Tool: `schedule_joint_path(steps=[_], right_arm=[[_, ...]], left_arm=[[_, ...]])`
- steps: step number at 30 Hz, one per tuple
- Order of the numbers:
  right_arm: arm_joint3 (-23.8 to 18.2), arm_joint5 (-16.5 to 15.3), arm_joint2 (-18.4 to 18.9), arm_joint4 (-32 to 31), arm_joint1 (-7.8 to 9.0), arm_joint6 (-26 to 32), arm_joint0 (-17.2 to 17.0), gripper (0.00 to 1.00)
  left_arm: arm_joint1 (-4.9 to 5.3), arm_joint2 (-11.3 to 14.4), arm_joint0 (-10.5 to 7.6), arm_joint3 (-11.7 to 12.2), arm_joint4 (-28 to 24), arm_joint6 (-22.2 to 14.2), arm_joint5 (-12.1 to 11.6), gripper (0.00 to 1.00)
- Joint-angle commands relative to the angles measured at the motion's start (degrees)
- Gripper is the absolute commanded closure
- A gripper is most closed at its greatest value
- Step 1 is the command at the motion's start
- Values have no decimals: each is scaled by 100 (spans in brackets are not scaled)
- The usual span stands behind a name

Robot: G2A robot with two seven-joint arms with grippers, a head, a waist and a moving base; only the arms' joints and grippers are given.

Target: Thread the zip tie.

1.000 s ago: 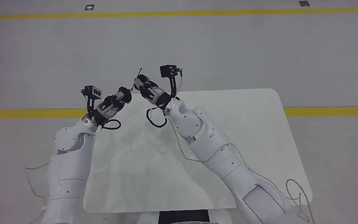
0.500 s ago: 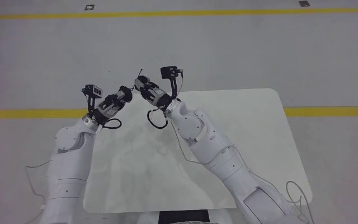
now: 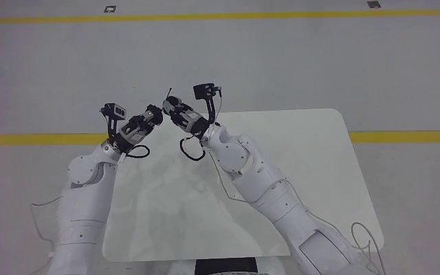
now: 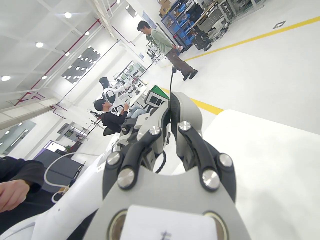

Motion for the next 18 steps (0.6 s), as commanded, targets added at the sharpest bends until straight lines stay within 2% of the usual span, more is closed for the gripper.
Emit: schedule_joint_path(steps=[1,18], right_arm=[[-21,37,5,-26,2,-23,-14,100],[-85,-8,-26,-30,5,105,-37,100]], left_arm=[[9,8,13,-15,-8,10,0,100],[65,98,39,-114,-98,113,0,100]])
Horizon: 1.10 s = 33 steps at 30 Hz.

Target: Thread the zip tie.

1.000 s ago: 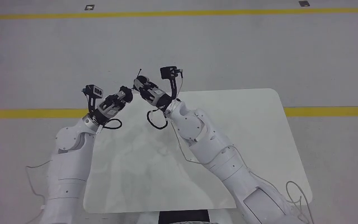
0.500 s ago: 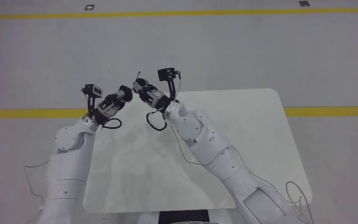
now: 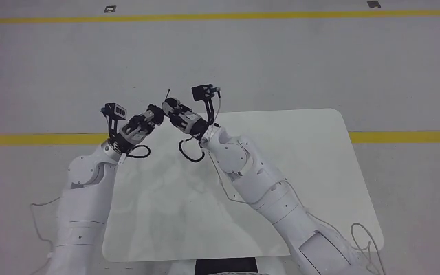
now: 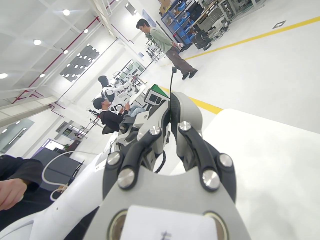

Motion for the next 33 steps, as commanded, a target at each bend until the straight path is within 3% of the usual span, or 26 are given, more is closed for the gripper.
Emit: schedule_joint_path(steps=[1,5,6,7,8,19,24,28,30,33], right_arm=[[3,10,-4,-2,-1,5,4,100],[0,31,1,-14,0,-15,-6,100],[-9,32,11,-2,2,-16,-13,95],[-18,32,18,2,4,-15,-18,72],[-33,31,29,3,6,-23,-23,2],[-315,-83,223,-338,87,-244,-146,0],[-455,-273,358,-817,166,-484,-248,0],[-546,-319,360,-1372,220,-854,-303,0],[-530,-310,362,-1477,229,-876,-290,0],[-530,-310,362,-1477,229,-876,-290,0]], left_arm=[[5,3,-2,-9,-10,5,0,100],[15,4,2,-21,-19,19,0,100],[17,1,5,-22,-29,29,0,100],[19,0,8,-25,-37,35,0,100],[21,0,11,-27,-44,39,0,100],[62,1,18,-39,-333,93,89,100],[70,-1,33,-157,-891,111,495,100],[89,-20,57,-212,-1337,-115,890,100],[118,-21,52,-261,-1217,-431,930,100],[118,-21,52,-261,-1217,-431,930,100]])
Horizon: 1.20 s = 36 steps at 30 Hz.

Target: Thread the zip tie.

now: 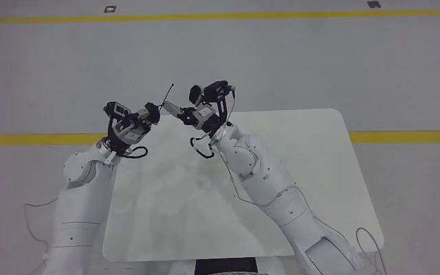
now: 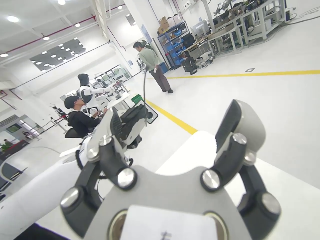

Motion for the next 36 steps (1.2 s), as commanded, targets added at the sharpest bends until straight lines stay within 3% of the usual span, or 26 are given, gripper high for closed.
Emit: schedule_joint_path(steps=[1,5,7,9,13,19,27,36], right_arm=[[0,0,1,11,-1,3,0,0],[0,0,1,11,-1,3,0,0],[-24,22,10,-31,4,-29,-20,0],[-111,2,22,-343,34,-152,-64,0],[-217,-9,25,-1141,110,-435,-146,0],[-202,5,-104,-2058,188,-611,-136,0],[-103,486,-232,-2876,199,-1078,-110,0],[-110,520,-239,-2922,201,-1135,-124,0]], left_arm=[[-1,0,0,3,-4,108,-5,100],[-3,5,6,8,-14,147,11,100],[-2,12,17,37,-74,352,112,100],[2,-5,27,82,-201,396,189,100],[5,-33,85,16,-654,444,525,100],[46,-76,108,-23,-1035,100,1010,100],[94,-155,131,7,-1706,-229,1815,100],[95,-155,135,11,-1740,-200,1851,100]])
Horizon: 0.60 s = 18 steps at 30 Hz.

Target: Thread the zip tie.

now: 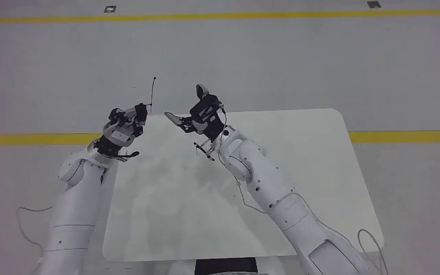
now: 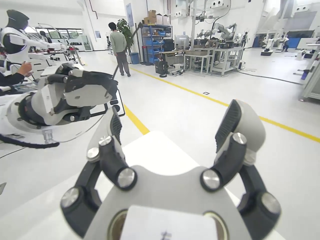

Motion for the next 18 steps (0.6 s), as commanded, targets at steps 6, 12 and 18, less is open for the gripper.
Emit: schedule_joint_path(steps=[6,12,18], right_arm=[[-92,143,-57,-262,16,-148,-127,0],[-59,194,-168,-327,-6,-281,-127,0],[71,216,-241,-324,-41,-388,-12,51]], left_arm=[[-36,77,112,-164,-879,663,676,100],[-2,113,194,-199,-1129,570,1125,100],[61,272,252,-170,-1573,688,1125,100]])
